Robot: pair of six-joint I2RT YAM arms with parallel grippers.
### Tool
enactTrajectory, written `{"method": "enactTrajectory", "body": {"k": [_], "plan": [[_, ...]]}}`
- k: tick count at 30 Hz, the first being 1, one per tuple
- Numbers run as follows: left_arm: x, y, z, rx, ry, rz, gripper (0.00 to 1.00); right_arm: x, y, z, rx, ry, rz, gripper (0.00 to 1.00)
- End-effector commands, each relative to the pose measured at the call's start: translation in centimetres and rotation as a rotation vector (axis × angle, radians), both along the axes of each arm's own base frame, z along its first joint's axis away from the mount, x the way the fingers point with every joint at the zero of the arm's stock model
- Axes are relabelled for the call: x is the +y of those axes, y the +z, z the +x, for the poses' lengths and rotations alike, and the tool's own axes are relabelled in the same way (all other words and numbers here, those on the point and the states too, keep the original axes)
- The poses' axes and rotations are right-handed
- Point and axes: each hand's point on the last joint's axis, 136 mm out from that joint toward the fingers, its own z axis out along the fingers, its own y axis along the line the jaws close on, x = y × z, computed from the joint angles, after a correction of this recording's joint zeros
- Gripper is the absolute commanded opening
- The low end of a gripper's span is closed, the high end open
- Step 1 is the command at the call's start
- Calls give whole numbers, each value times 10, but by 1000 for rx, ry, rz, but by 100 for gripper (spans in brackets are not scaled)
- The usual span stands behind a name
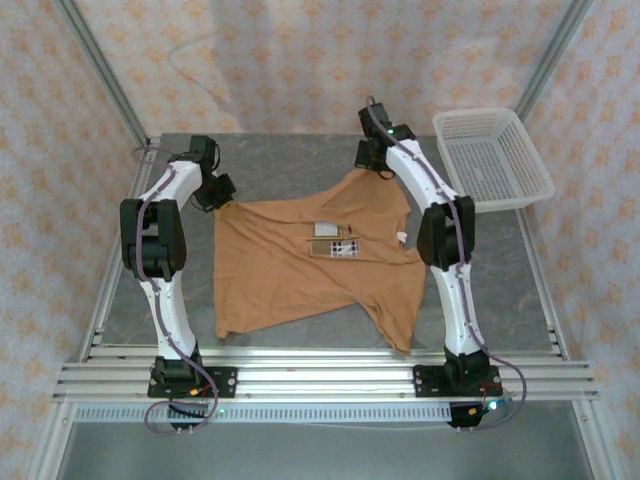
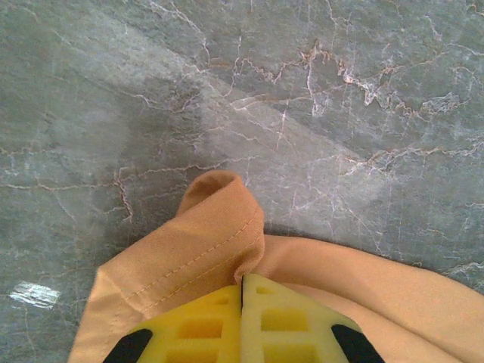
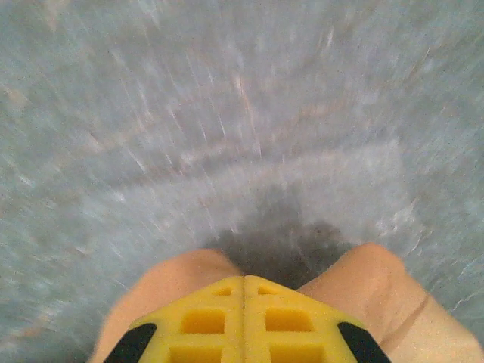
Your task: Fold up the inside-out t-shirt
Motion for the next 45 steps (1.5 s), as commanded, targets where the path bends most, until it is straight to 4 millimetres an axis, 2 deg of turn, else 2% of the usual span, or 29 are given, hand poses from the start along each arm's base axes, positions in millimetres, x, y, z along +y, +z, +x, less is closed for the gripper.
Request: {"method": "enactTrajectory", "body": {"k": [1,2,4,6,7,8,9,11,12,13,15,18,20,21,23,28,31,33,36,39,41,45], "plan": [[-2,23,10,-73,11,7,0,-11,91,22,-323,-80,67,0],[-3,22,12,-78,13,7,0,-12,94,25,-371,-90,76,0],[-4,19,15,-82,20,5,0,-17,85,30,-434,-117,77,0],[-8,13,17,-83,20,1,0,-20,62,37,-436,-132,68,2],[-10,11,17,-80,20,1,0,-18,49,39,-404,-129,69,11],[-13,9,18,-78,15,1,0,-17,31,43,-344,-126,76,31],[-15,6,18,-74,11,1,0,-16,11,43,-254,-124,84,47],[-18,4,17,-66,5,7,0,-25,-15,38,-82,-168,61,52],[-19,4,16,-63,4,13,0,-32,-22,33,-19,-198,36,55],[-18,4,14,-58,4,23,0,-39,-26,27,27,-219,13,56],[-17,8,12,-57,0,39,0,-52,-20,16,62,-265,-37,56],[-16,18,10,-67,-9,60,3,-53,-11,8,49,-260,-23,56],[-18,25,9,-74,-14,62,11,-45,-12,9,30,-229,28,56],[-20,28,8,-77,-17,60,20,-39,-14,8,30,-212,57,56],[-25,35,6,-88,-23,55,28,-30,-22,4,64,-191,99,55],[-51,48,1,-112,-85,27,32,-4,-45,-10,153,-136,199,53],[-81,47,-4,-114,-148,-29,33,-8,-60,-26,229,-161,183,53],[-102,41,-11,-116,-182,-94,34,-16,-65,-45,277,-174,155,52],[-120,23,-24,-103,-185,-169,36,-25,-74,-75,290,-184,156,53],[-113,-3,-27,-56,-164,-147,38,-37,-90,-93,279,-209,175,55],[-110,-19,-20,-22,-156,-147,38,-50,-107,-98,317,-251,179,55],[-90,-43,8,16,-110,-104,41,-68,-135,-87,365,-325,220,54]]}}
